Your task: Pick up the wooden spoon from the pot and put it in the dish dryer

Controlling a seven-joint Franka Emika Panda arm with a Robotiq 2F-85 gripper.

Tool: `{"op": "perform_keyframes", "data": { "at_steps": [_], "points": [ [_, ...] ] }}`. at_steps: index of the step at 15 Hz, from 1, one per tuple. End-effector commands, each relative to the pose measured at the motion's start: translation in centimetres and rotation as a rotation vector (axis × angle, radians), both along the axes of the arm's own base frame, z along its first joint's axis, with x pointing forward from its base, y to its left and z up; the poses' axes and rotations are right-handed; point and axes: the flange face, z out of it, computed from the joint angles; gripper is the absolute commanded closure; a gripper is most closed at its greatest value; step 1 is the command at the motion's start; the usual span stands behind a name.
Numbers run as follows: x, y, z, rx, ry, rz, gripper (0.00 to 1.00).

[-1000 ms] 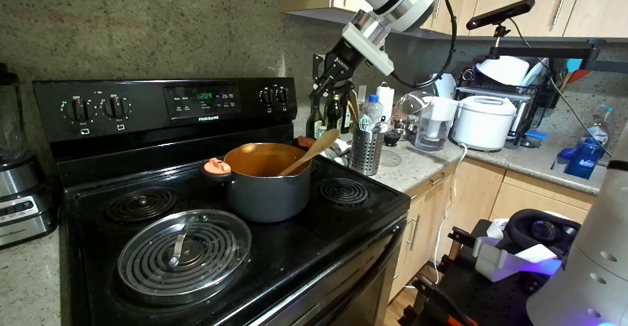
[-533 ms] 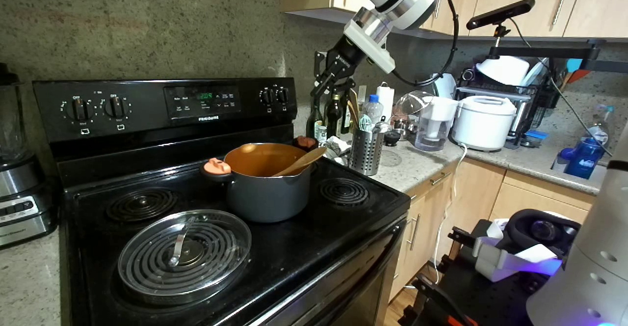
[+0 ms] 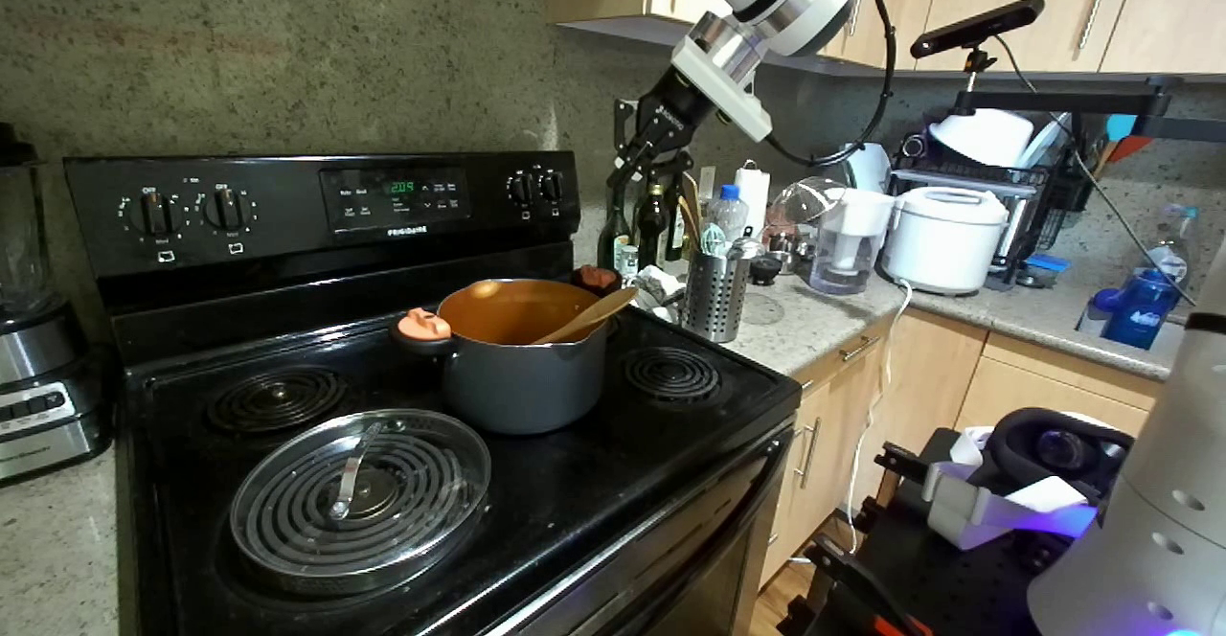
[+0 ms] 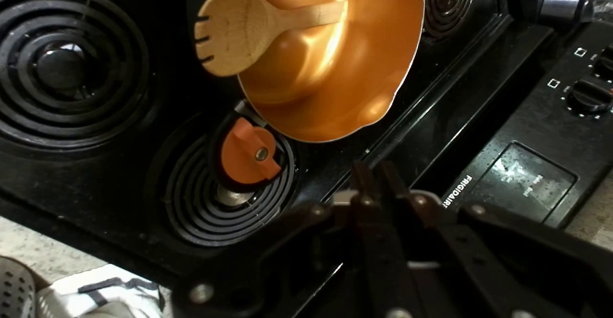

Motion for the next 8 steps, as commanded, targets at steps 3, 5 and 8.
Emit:
{"op": "perform_keyframes", "data": {
  "at_steps": [3,5,8],
  "points": [
    [-0.42,0.03,0.61,-0.007,0.015,0.026,0.43],
    [-0.45,0.10,0.54,-0.016,0.022,0.034,0.30],
    [-0.54,0.15,0.49,-0.034,0.028,0.047,0.06]
  ]
}}
